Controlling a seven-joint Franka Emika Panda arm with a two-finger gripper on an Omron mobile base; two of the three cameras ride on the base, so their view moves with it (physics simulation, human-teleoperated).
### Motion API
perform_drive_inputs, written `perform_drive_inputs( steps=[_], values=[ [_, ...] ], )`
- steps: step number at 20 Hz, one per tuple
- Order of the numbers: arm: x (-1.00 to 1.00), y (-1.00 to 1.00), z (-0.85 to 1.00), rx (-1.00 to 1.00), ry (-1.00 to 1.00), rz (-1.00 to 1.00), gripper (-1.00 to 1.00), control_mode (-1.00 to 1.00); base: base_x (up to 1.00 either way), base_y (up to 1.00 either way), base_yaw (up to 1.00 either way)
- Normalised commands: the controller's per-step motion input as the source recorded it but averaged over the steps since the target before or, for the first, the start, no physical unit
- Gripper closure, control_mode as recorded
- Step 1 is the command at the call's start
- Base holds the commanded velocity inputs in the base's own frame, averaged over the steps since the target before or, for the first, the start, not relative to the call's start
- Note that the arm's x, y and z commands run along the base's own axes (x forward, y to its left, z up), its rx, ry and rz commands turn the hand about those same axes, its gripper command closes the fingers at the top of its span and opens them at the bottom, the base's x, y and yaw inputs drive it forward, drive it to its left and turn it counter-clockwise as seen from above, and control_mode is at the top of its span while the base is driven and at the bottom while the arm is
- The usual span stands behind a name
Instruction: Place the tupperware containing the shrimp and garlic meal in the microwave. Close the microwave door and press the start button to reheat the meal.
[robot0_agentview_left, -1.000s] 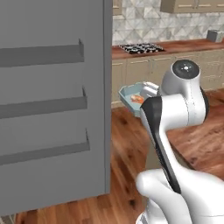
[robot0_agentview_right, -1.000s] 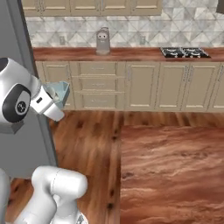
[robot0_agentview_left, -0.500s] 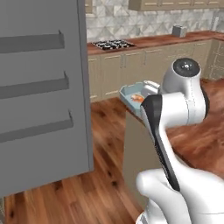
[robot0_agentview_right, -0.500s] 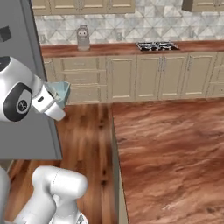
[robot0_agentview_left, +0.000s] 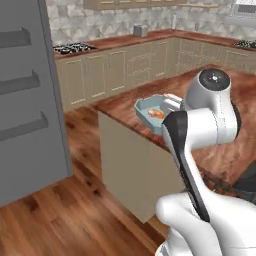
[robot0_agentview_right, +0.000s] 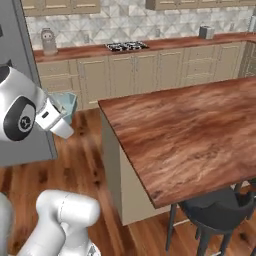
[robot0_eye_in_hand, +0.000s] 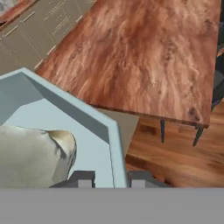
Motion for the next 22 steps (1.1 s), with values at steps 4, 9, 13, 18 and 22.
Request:
perform_drive_inputs(
  steps=[4,9,13,18,22],
  values=[
    [0.0,0.0,0.0,0.0,0.0,0.0,1.0,1.0,-0.63,0.47,-0.79],
    [0.0,0.0,0.0,0.0,0.0,0.0,1.0,1.0,-0.16,0.16,-0.79],
    [0.0,0.0,0.0,0.0,0.0,0.0,1.0,1.0,0.09,-0.29,-0.63],
    [0.0,0.0,0.0,0.0,0.0,0.0,1.0,1.0,0.2,-0.66,-0.55],
    [0.0,0.0,0.0,0.0,0.0,0.0,1.0,1.0,0.27,-0.93,-0.49]
  ],
)
